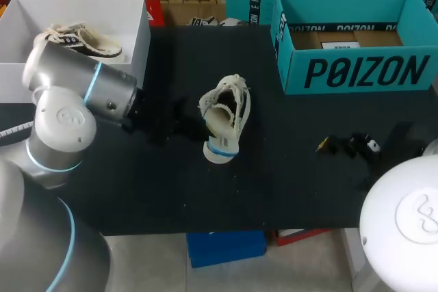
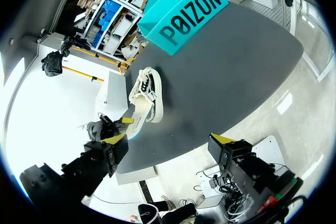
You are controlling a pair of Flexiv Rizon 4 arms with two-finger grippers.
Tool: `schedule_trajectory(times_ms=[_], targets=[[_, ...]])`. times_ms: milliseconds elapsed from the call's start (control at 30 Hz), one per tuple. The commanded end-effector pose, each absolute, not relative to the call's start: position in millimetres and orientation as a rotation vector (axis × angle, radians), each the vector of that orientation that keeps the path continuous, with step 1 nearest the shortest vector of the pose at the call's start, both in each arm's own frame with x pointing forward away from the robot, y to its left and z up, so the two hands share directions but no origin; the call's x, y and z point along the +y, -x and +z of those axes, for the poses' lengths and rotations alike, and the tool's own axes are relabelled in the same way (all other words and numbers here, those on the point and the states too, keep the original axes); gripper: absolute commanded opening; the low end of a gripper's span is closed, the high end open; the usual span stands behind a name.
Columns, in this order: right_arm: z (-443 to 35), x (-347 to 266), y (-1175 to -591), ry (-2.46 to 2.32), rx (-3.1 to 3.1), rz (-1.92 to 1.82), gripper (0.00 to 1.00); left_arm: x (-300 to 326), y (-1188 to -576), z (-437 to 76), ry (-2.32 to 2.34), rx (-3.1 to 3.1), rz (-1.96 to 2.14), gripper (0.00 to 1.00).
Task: Take the shoe out of the shoebox, open the shoe tongue, remove and reinsert the insole, then place the shoe into the shoebox
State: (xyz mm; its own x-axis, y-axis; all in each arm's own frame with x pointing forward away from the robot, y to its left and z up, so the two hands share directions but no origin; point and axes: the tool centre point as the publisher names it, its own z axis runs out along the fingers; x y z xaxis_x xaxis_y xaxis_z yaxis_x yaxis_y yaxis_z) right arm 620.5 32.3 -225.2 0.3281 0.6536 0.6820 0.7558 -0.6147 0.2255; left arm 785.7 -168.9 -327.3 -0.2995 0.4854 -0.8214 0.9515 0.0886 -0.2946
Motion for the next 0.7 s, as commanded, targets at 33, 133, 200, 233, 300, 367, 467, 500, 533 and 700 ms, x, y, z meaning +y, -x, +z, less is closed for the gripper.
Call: schedule_trajectory(times_ms=[33,133,200,233,300,367,467,500,533,700], targets=[[-227.7,26.6,-617.7,2.380,-1.309,-1.089,1.00,-171.6,-797.4,-330.3,-1.423,1.843,-1.121,0.00],[-227.7,26.6,-617.7,2.380,-1.309,-1.089,1.00,-169.7,-804.3,-331.5,-1.420,1.845,-1.104,0.00],[-227.7,26.6,-617.7,2.380,-1.309,-1.089,1.00,-168.9,-806.7,-332.3,-1.424,1.842,-1.089,0.00],[-227.7,26.6,-617.7,2.380,-1.309,-1.089,1.00,-168.6,-807.4,-332.4,-1.429,1.837,-1.084,0.00],[-227.7,26.6,-617.7,2.380,-1.309,-1.089,1.00,-168.2,-808.8,-332.4,-1.428,1.834,-1.084,0.00],[-227.7,26.6,-617.7,2.380,-1.309,-1.089,1.00,-168.3,-809.4,-332.0,-1.427,1.830,-1.085,0.00],[-227.7,26.6,-617.7,2.380,-1.309,-1.089,1.00,-169.4,-808.3,-329.8,-1.431,1.820,-1.091,0.00],[-227.7,26.6,-617.7,2.380,-1.309,-1.089,1.00,-169.7,-807.6,-328.7,-1.432,1.818,-1.093,0.00],[-227.7,26.6,-617.7,2.380,-1.309,-1.089,1.00,-170.0,-807.2,-327.6,-1.434,1.814,-1.096,0.00],[-227.7,26.6,-617.7,2.380,-1.309,-1.089,1.00,-171.9,-798.3,-315.0,-1.444,1.773,-1.182,0.00]])
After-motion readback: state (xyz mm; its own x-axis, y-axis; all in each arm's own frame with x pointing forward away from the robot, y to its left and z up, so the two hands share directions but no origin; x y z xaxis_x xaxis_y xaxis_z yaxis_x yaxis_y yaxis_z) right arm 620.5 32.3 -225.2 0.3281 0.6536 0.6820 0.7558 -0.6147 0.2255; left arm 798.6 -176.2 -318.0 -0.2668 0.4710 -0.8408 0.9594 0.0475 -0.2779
